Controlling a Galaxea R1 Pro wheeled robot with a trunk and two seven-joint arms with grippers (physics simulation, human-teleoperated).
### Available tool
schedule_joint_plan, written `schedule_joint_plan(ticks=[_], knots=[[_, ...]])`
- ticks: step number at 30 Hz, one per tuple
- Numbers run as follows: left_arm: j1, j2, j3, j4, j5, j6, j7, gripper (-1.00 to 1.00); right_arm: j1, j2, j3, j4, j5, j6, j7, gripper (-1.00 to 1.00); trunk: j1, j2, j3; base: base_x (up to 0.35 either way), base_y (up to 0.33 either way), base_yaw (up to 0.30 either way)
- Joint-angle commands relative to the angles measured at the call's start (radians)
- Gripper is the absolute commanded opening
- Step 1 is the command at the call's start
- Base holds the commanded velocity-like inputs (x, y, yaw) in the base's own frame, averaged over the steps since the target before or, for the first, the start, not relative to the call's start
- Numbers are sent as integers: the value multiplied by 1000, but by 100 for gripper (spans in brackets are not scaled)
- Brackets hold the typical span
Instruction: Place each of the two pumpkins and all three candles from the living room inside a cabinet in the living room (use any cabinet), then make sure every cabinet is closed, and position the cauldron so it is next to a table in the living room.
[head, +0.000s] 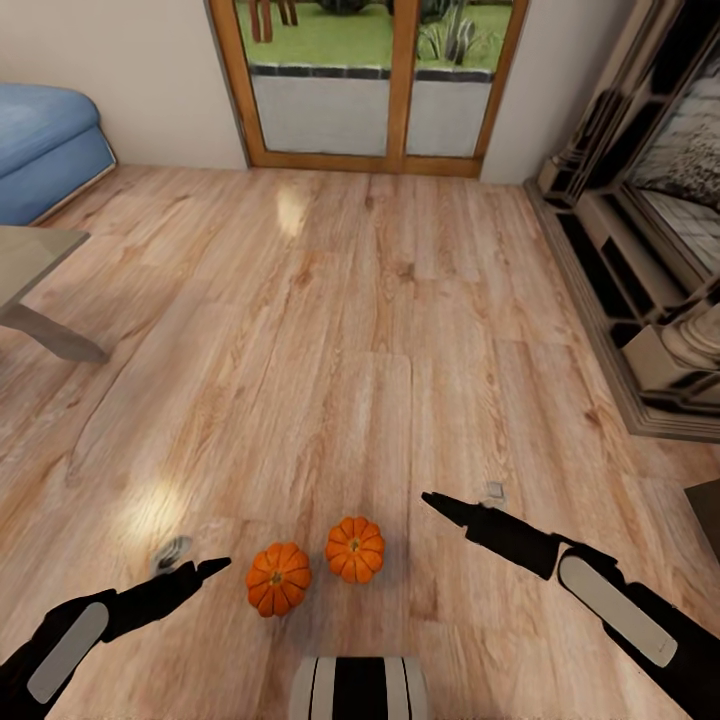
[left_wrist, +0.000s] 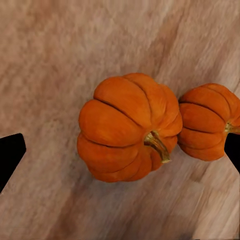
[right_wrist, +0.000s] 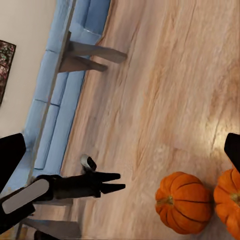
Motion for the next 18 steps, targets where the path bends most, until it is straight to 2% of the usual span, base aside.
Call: schedule_joint_plan(ticks=[1,3,5,10,12,17,18], knots=[[0,0,-2,0,2,0,0,100,7,-18,2,-41,-12,6,0,100,0,-1,-5,0,0,0],[-1,0,-2,0,-1,-4,0,100,27,-44,2,-115,-12,6,-3,100,1,-1,-12,0,0,0],[-1,0,-1,0,-3,-6,0,100,39,-55,2,-159,-13,6,-7,100,2,-1,-20,0,0,0],[-1,-6,-2,0,-4,-10,1,100,46,-61,3,-178,-13,6,-11,100,4,-3,-39,0,0,0],[0,-18,-3,0,-10,-21,11,100,47,-61,3,-178,-14,6,-11,100,5,-3,-47,0,0,0],[0,-52,-7,1,-27,-58,152,100,47,-61,3,-174,-14,6,-11,100,7,-4,-67,0,0,0],[0,-55,-7,1,-28,-59,161,100,47,-60,3,-173,-14,6,-11,100,8,-4,-70,0,0,0]])
